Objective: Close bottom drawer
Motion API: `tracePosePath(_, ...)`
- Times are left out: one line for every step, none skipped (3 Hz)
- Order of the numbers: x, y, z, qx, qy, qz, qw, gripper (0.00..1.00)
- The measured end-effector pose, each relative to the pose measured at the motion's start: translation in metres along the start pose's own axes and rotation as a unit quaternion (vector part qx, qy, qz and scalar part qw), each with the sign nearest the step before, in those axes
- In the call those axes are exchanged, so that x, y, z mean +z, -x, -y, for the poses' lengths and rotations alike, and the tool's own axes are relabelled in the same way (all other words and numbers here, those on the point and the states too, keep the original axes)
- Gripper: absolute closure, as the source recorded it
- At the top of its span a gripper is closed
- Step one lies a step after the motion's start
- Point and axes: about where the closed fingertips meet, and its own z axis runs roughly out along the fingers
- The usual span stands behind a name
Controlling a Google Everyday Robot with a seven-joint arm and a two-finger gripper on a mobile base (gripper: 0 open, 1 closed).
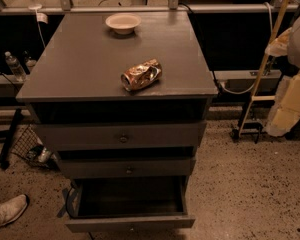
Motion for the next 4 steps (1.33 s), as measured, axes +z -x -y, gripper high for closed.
tracePosePath(0.003, 0.001, -0.003, 0.000, 0.003, 0.005, 1.0000, 0.00)
tracePosePath(0.018, 0.003, -0.020, -0.003, 0.020, 0.027, 0.9994, 0.00)
tracePosePath(0.049, 0.007, -0.052, -0.002, 0.049, 0.055, 0.9973, 0.00)
tracePosePath(0.097, 0.007, -0.086, -0.001, 0.090, 0.067, 0.9937, 0.00)
